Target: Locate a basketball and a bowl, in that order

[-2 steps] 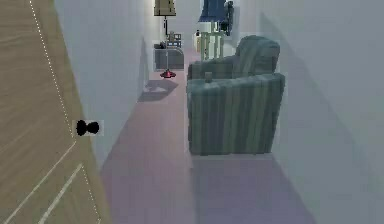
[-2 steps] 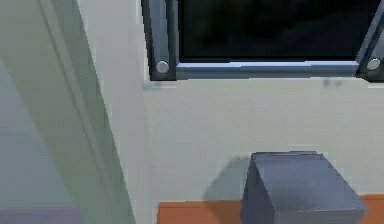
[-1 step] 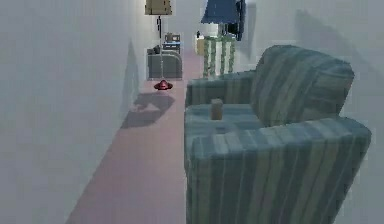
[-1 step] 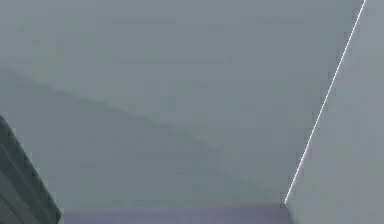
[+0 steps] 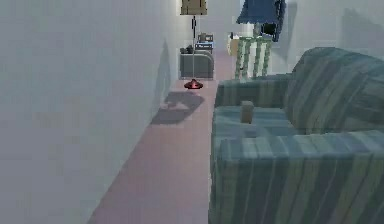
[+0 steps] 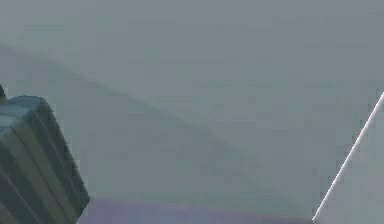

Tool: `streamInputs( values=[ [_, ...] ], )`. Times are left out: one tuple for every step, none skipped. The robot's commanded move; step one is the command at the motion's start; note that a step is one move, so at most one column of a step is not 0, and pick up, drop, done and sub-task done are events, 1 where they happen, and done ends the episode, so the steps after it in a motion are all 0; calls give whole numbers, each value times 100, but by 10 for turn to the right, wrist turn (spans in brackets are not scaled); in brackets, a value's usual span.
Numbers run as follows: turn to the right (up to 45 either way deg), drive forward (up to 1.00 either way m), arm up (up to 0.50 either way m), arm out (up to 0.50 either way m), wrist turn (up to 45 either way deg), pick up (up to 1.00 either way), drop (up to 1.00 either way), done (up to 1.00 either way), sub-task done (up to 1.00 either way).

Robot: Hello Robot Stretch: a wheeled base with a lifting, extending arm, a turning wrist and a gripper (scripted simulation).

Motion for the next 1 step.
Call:
streamInputs(
  values=[
    [0, 35, 0, 0, 0, 0, 0, 0, 0]
  ],
)
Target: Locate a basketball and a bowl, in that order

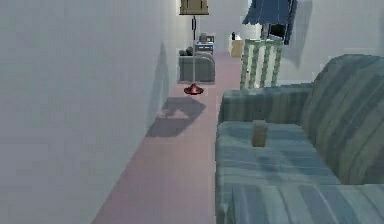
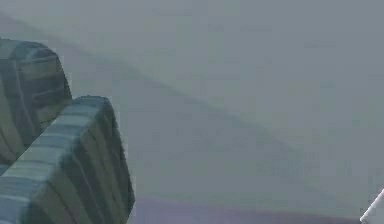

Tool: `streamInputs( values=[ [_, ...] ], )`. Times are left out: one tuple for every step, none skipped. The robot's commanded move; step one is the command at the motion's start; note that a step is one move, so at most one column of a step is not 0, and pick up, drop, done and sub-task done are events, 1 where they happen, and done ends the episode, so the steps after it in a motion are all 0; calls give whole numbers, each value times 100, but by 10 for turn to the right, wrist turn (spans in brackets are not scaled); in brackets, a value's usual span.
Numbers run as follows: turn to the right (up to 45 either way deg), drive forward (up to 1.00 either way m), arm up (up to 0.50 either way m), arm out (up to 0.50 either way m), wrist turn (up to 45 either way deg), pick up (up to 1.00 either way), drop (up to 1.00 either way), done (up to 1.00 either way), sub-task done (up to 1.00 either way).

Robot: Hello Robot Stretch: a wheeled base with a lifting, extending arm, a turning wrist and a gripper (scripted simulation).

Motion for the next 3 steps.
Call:
streamInputs(
  values=[
    [-240, 0, 0, 0, 0, 0, 0, 0, 0],
    [0, 55, 0, 0, 0, 0, 0, 0, 0],
    [300, 0, 0, 0, 0, 0, 0, 0, 0]
  ],
)
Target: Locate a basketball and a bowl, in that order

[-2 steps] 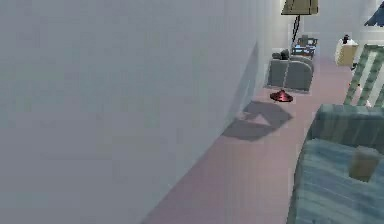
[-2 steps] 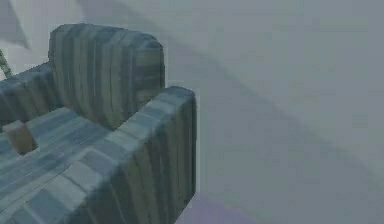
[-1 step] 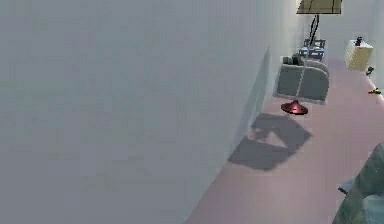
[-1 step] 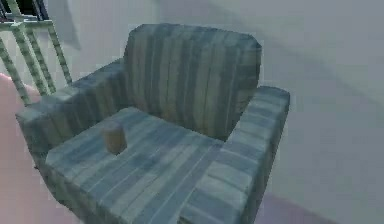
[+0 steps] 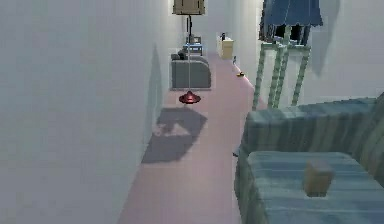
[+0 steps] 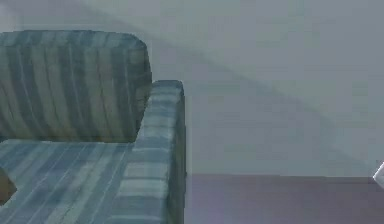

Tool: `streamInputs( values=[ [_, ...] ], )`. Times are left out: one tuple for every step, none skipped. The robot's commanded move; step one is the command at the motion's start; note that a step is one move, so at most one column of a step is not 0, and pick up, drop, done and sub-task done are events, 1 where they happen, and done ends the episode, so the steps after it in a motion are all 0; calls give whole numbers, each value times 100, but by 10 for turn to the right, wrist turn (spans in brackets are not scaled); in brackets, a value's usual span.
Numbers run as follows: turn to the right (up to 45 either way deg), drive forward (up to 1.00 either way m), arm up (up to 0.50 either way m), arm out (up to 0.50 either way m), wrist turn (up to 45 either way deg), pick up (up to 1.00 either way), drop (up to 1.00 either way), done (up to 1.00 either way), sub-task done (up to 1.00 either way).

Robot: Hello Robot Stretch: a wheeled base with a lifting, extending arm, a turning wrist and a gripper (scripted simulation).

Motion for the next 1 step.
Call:
streamInputs(
  values=[
    [0, 100, 0, 0, 0, 0, 0, 0, 0]
  ],
)
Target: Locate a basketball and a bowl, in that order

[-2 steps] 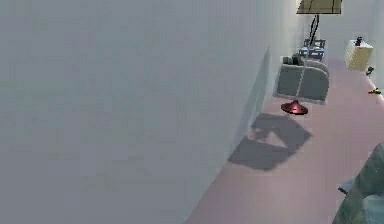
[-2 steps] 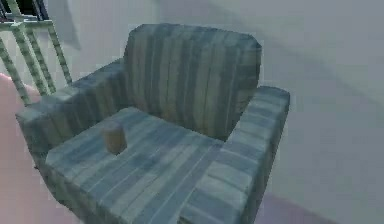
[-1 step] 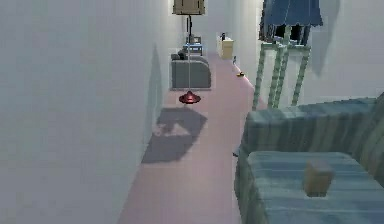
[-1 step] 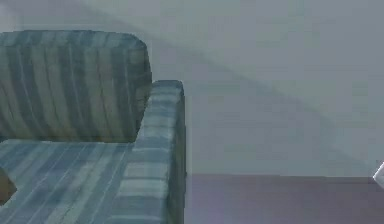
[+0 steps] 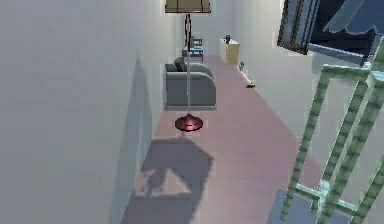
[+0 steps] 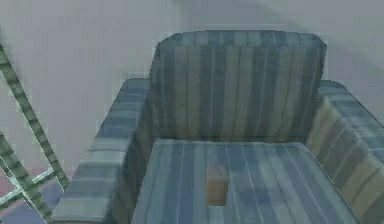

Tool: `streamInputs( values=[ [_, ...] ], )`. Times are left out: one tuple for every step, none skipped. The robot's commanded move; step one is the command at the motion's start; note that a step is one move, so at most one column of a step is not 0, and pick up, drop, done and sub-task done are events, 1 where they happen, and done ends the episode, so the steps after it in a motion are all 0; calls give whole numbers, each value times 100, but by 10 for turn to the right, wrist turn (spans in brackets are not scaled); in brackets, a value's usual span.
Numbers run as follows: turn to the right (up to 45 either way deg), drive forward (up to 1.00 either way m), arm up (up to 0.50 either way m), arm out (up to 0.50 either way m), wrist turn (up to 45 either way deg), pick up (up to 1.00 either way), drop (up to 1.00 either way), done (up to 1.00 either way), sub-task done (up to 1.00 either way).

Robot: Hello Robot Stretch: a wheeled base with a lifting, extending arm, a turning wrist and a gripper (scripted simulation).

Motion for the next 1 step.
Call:
streamInputs(
  values=[
    [0, 100, 0, 0, 0, 0, 0, 0, 0]
  ],
)
